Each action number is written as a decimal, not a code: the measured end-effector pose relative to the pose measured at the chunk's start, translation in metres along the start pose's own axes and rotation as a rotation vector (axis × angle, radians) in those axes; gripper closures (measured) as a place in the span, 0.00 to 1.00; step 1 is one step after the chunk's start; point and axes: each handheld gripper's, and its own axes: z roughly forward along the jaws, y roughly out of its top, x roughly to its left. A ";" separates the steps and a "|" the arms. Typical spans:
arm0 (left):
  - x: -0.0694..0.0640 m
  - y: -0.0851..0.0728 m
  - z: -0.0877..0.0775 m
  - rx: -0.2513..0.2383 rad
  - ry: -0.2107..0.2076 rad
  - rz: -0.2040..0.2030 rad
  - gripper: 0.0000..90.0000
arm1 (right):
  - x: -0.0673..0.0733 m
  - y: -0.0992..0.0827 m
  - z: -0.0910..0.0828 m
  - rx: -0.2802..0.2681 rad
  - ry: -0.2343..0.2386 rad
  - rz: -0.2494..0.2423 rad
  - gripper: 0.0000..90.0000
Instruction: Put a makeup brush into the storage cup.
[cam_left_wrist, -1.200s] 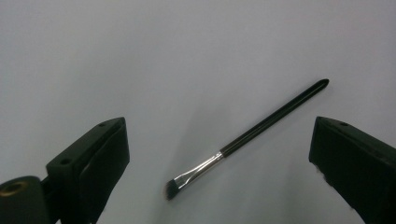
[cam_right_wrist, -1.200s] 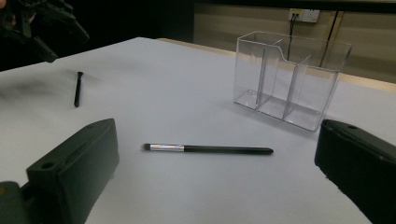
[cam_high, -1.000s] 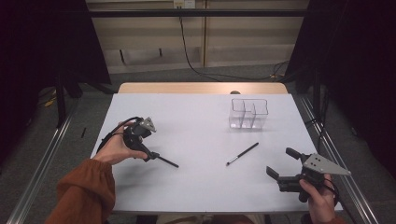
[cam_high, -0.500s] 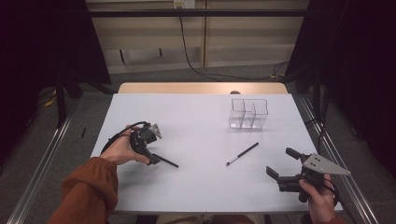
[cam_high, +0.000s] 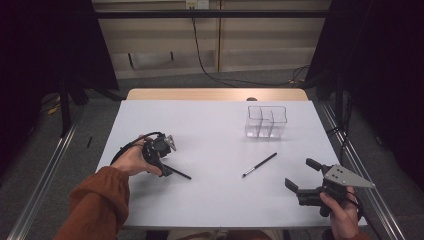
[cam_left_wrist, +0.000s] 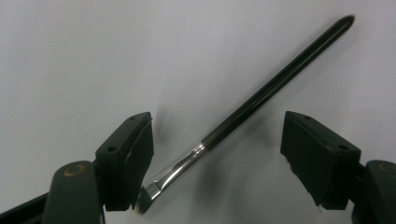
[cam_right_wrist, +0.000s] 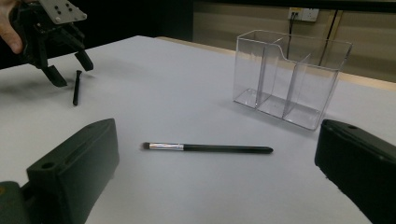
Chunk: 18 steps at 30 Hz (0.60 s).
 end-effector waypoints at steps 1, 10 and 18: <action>0.001 0.001 0.002 0.006 -0.007 -0.008 0.34 | 0.000 0.000 0.000 0.002 0.000 0.001 0.00; 0.005 0.002 0.003 0.020 -0.054 -0.027 0.39 | 0.000 0.000 0.000 -0.001 -0.001 0.004 0.00; 0.006 0.004 0.001 0.046 -0.071 0.005 0.52 | -0.001 -0.001 -0.001 0.001 -0.003 0.004 0.00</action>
